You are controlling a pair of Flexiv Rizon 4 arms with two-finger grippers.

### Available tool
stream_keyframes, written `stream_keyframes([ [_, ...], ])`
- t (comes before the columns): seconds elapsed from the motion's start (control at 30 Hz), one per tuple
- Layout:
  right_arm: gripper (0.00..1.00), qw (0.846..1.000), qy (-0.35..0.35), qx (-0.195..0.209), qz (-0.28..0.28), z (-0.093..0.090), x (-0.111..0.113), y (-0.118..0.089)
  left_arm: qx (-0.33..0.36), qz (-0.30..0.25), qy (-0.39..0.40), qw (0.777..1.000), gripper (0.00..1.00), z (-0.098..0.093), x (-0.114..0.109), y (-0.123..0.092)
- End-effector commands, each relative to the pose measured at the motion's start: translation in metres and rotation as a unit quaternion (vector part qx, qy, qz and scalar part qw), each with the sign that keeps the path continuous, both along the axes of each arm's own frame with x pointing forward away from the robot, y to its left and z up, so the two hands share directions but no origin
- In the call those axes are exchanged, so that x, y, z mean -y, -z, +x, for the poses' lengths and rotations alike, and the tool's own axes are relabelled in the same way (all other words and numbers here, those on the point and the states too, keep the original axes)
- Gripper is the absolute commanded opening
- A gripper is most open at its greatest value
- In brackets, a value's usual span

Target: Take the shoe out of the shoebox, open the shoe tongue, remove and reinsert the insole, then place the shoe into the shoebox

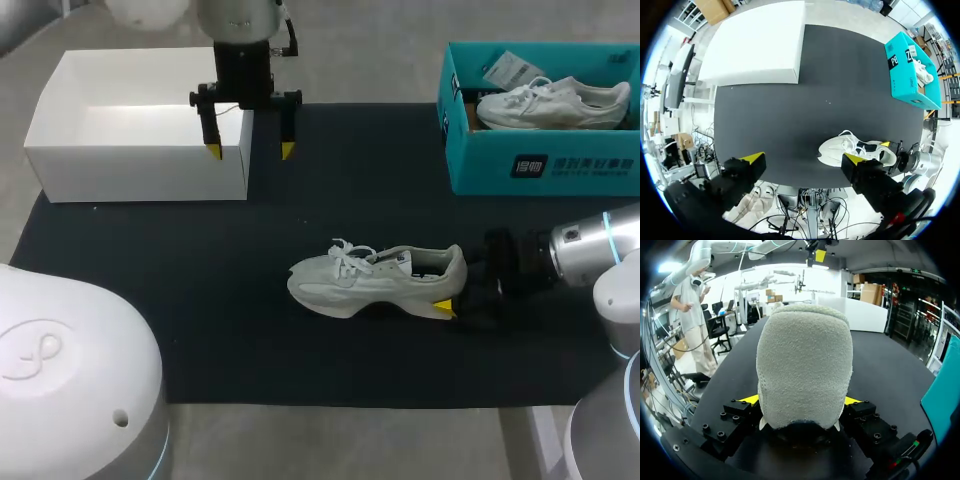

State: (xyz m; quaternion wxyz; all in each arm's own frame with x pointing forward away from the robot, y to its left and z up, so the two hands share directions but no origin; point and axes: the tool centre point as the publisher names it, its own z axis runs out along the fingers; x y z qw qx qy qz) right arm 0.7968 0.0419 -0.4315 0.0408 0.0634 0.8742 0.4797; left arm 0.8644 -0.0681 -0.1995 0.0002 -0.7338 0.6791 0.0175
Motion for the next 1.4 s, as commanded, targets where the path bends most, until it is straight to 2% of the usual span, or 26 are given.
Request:
stream_keyframes([
  [0.03,0.00,1.000,0.001,0.001,-0.001,0.001,-0.002,0.002,0.005,-0.006,0.025,1.000,1.00,-0.007,0.018,0.018],
  [0.33,0.00,1.000,0.001,0.001,-0.001,0.001,-0.002,0.002,0.018,-0.009,0.108,0.994,1.00,-0.021,0.062,0.039],
  [0.77,0.00,1.000,0.001,0.001,-0.001,0.001,-0.002,0.002,0.026,-0.007,0.173,0.984,1.00,-0.032,0.117,0.065],
  [0.9,0.00,1.000,0.001,0.001,-0.001,0.001,-0.002,0.002,0.052,0.007,0.152,0.987,1.00,-0.036,0.134,0.066],
  [1.0,0.00,1.000,0.001,0.001,-0.001,0.001,-0.002,0.002,0.047,-0.003,0.142,0.989,1.00,-0.042,0.142,0.066],
  [1.4,0.00,1.000,0.001,0.001,-0.001,0.001,-0.002,0.002,0.049,0.005,0.169,0.984,1.00,-0.063,0.180,0.089],
])
